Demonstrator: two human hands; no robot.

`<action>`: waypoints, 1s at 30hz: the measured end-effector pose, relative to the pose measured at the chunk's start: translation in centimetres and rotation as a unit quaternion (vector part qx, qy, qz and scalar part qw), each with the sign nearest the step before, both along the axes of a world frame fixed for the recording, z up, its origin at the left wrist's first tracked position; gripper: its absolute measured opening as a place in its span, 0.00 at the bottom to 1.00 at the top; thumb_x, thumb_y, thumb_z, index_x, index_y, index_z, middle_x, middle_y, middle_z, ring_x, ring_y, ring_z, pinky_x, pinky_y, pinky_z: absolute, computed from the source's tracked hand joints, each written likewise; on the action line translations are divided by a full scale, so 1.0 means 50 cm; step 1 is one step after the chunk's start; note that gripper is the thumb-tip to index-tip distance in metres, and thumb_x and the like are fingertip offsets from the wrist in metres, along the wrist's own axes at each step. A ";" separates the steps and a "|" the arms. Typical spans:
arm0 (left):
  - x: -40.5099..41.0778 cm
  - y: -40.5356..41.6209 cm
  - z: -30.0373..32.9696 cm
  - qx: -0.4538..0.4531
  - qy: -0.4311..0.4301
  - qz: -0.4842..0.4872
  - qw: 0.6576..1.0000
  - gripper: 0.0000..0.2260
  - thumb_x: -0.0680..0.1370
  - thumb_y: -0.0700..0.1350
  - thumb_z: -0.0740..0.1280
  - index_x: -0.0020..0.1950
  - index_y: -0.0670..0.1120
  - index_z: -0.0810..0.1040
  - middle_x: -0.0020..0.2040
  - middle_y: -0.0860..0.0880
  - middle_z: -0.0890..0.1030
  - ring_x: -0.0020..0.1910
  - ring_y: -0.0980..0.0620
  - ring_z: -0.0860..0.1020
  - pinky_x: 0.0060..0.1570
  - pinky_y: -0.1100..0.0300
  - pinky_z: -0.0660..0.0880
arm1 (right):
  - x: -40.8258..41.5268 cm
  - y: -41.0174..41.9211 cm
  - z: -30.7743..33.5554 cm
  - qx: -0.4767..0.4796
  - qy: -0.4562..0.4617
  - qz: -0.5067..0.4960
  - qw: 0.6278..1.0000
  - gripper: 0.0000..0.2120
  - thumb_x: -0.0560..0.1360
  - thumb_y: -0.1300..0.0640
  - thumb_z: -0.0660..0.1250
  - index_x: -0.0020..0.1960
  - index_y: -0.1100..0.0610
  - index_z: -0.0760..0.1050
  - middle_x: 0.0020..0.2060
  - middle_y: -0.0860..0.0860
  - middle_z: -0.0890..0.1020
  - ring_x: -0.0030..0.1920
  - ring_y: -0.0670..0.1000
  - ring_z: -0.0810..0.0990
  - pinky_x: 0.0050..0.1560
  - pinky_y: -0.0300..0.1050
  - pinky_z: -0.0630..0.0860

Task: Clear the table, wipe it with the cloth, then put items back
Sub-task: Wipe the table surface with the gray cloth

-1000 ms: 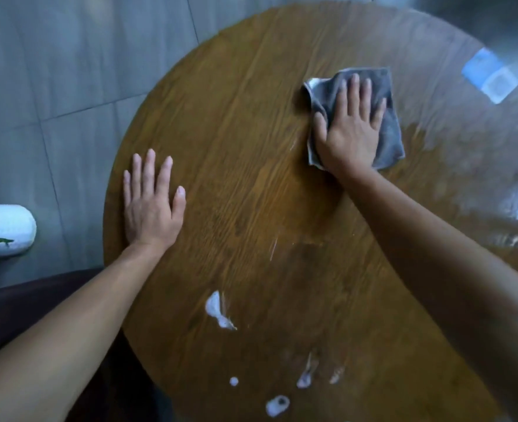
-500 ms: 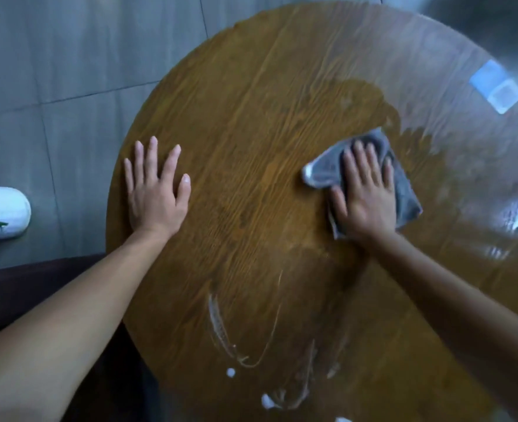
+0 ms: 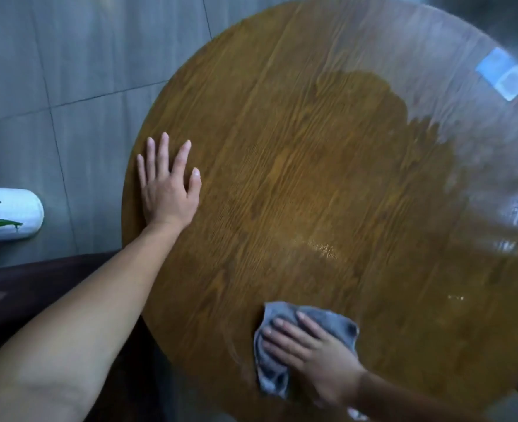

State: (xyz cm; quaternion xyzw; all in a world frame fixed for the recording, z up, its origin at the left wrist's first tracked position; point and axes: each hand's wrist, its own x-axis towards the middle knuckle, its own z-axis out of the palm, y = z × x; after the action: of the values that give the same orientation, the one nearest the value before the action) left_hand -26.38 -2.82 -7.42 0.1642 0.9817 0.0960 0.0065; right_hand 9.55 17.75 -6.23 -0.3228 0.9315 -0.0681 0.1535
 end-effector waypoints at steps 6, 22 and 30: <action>0.028 -0.009 0.006 -0.018 -0.011 0.007 1.000 0.24 0.85 0.56 0.54 0.82 0.53 0.63 0.84 0.42 0.54 0.84 0.40 0.50 0.81 0.39 0.47 | -0.473 0.223 -0.001 0.011 0.047 -0.488 0.872 0.32 0.83 0.43 0.51 0.84 0.55 0.55 0.83 0.55 0.57 0.84 0.58 0.51 0.81 0.64 0.46; 0.152 -0.112 0.007 -0.014 -0.027 0.012 0.999 0.28 0.85 0.63 0.52 0.81 0.51 0.64 0.84 0.44 0.58 0.83 0.41 0.53 0.81 0.39 0.49 | 0.006 0.067 0.011 -0.007 -0.008 -0.260 0.965 0.33 0.82 0.41 0.56 0.84 0.50 0.54 0.82 0.53 0.59 0.83 0.57 0.55 0.82 0.61 0.47; 0.270 -0.162 0.000 -0.007 -0.039 0.088 0.995 0.34 0.84 0.67 0.51 0.82 0.46 0.60 0.84 0.42 0.57 0.84 0.41 0.52 0.81 0.41 0.49 | -0.243 -0.062 0.001 -0.033 0.050 -0.402 0.914 0.32 0.84 0.43 0.55 0.83 0.58 0.56 0.83 0.56 0.55 0.84 0.58 0.49 0.81 0.67 0.47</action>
State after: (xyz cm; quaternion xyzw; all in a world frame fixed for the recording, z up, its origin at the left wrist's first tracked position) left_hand -12.91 -10.90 -7.40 0.0735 0.9920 0.0952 0.0371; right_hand -2.59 14.65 -6.20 0.0711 0.9863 -0.1380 0.0554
